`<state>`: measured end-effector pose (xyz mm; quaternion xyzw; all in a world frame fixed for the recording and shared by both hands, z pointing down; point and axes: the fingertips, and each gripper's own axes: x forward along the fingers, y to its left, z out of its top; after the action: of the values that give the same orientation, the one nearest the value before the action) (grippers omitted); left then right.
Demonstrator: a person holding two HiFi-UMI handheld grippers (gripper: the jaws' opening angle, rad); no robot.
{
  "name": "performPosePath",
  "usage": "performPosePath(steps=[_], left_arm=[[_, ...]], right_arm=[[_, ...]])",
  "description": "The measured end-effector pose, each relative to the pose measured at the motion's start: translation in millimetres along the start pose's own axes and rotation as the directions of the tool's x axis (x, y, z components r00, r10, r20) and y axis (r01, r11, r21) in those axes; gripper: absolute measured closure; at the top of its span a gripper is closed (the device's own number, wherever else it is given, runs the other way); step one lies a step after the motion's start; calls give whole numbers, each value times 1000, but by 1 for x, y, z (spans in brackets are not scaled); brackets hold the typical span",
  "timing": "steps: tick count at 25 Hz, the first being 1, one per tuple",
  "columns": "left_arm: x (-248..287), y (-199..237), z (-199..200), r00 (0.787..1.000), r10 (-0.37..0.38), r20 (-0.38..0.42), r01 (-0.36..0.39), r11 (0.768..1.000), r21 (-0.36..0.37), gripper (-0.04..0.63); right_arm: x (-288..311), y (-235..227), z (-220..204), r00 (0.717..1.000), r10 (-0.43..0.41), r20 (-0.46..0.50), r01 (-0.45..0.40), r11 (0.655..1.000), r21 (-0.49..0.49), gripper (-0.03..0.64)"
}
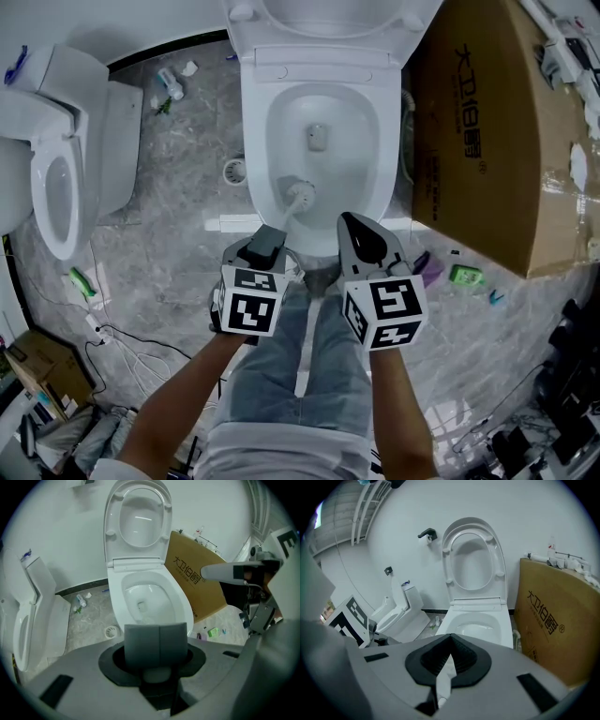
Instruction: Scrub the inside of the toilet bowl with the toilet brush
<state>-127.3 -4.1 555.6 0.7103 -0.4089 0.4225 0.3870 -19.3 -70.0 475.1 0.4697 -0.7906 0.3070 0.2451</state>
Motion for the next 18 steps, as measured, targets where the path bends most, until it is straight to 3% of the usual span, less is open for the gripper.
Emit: performPosePath(steps=[9,18], left_arm=[[8,-34,-5,997,-68,-23,68,997,30,443],[17,-62,8,993,-115,7,114,992,46,443]], right_arm=[[-6,-6,-6,1000,-16,-6,16,1000,6,617],[-11,-9,-11,1000,-30,0,30,999,18,615]])
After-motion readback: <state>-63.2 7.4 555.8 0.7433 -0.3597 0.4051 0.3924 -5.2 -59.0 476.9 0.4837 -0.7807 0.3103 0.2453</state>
